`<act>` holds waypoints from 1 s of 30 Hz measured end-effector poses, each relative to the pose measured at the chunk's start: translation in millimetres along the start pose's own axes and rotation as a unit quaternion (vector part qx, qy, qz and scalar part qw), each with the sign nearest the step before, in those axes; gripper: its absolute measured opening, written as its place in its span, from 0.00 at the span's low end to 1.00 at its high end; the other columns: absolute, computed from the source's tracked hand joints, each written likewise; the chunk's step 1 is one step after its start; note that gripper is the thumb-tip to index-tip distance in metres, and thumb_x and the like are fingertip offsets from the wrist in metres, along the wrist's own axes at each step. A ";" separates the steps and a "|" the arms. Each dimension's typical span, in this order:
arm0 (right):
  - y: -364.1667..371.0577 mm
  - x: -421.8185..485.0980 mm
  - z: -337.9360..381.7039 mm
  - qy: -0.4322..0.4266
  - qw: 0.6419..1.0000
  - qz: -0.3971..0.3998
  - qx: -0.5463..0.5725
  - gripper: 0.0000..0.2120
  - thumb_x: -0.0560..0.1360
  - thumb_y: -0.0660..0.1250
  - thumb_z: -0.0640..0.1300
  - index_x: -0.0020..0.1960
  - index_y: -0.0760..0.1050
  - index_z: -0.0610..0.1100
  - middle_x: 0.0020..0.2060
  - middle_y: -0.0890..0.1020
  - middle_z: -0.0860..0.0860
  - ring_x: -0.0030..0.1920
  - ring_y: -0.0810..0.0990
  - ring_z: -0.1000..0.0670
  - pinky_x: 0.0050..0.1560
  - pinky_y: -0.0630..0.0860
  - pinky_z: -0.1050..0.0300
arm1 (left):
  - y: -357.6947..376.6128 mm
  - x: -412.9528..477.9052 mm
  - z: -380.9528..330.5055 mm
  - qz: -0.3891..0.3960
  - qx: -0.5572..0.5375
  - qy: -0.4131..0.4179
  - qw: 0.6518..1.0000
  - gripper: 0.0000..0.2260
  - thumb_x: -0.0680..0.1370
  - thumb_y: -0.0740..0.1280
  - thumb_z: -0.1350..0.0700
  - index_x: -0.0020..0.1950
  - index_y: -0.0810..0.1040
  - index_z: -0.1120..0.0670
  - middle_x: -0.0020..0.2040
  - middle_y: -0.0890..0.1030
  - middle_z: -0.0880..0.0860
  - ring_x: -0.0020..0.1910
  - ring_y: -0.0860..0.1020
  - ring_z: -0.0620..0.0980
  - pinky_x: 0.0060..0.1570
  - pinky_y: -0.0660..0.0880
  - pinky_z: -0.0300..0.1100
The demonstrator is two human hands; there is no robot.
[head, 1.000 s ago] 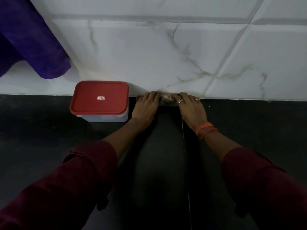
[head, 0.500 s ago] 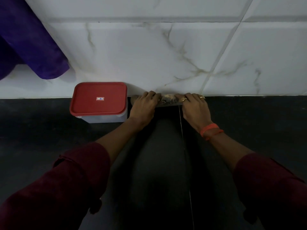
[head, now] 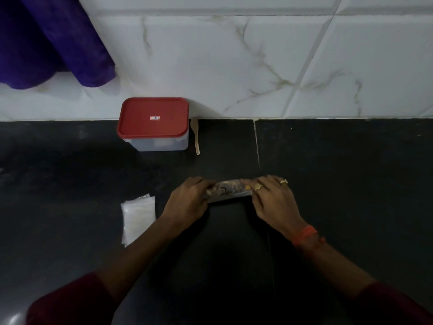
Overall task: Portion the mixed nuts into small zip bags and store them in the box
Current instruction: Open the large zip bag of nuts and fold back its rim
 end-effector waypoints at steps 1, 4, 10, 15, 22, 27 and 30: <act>2.5 -5.9 4.0 0.001 1.000 0.005 0.003 0.22 0.72 0.69 0.38 0.65 0.79 0.48 0.50 0.81 0.50 0.51 0.79 0.47 0.59 0.73 0.49 | 2.5 -9.1 1.5 -0.006 -0.004 -0.003 1.000 0.23 0.73 0.71 0.61 0.67 0.76 0.50 0.61 0.79 0.51 0.58 0.76 0.52 0.52 0.78 0.50; 5.8 -14.7 8.4 0.027 0.999 0.011 0.040 0.23 0.72 0.70 0.36 0.66 0.78 0.48 0.52 0.81 0.50 0.53 0.79 0.47 0.60 0.75 0.48 | 7.0 -24.6 -1.2 -0.020 -0.013 -0.012 1.000 0.24 0.74 0.71 0.60 0.70 0.74 0.50 0.63 0.77 0.51 0.60 0.74 0.50 0.54 0.77 0.47; 4.3 -17.5 15.9 0.080 0.989 0.003 0.122 0.27 0.72 0.71 0.34 0.69 0.75 0.48 0.61 0.79 0.49 0.62 0.77 0.47 0.65 0.74 0.43 | 8.6 -25.3 -5.6 -0.027 -0.019 -0.043 0.999 0.24 0.75 0.72 0.54 0.71 0.72 0.49 0.64 0.77 0.50 0.61 0.74 0.49 0.56 0.77 0.49; 0.5 -32.9 26.1 0.147 0.983 -0.051 0.102 0.26 0.71 0.74 0.37 0.68 0.75 0.44 0.66 0.74 0.47 0.66 0.72 0.46 0.65 0.74 0.47 | 8.7 -27.8 -14.5 -0.113 -0.003 -0.061 0.992 0.19 0.73 0.74 0.53 0.62 0.74 0.50 0.60 0.75 0.51 0.56 0.72 0.48 0.47 0.75 0.43; 11.8 -53.2 24.1 0.122 0.991 -0.028 0.052 0.17 0.72 0.73 0.41 0.62 0.80 0.45 0.59 0.79 0.48 0.60 0.76 0.46 0.60 0.75 0.44 | 30.6 -43.0 -18.3 -0.167 0.078 -0.020 0.983 0.10 0.72 0.75 0.57 0.49 0.78 0.54 0.50 0.79 0.53 0.46 0.75 0.52 0.41 0.76 0.47; 17.5 -54.1 28.6 0.101 0.994 0.002 0.033 0.18 0.75 0.70 0.48 0.64 0.78 0.45 0.61 0.80 0.48 0.62 0.76 0.46 0.65 0.71 0.45 | 42.0 -53.0 -20.9 -0.148 0.100 -0.022 0.984 0.15 0.75 0.72 0.52 0.60 0.80 0.54 0.56 0.81 0.52 0.51 0.77 0.53 0.48 0.76 0.46; 19.7 -54.5 30.2 0.112 0.993 0.019 0.013 0.22 0.77 0.63 0.55 0.68 0.76 0.47 0.61 0.78 0.49 0.61 0.75 0.46 0.65 0.67 0.46 | 44.8 -56.1 -23.3 -0.110 0.150 -0.042 0.982 0.22 0.76 0.69 0.46 0.67 0.75 0.52 0.60 0.79 0.52 0.53 0.74 0.53 0.52 0.71 0.47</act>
Point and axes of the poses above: each hand's wrist, its own x-axis towards the middle knuckle, its own y-axis out of the palm, z = x × y, the point moved 1 cm from there along x, towards the middle knuckle
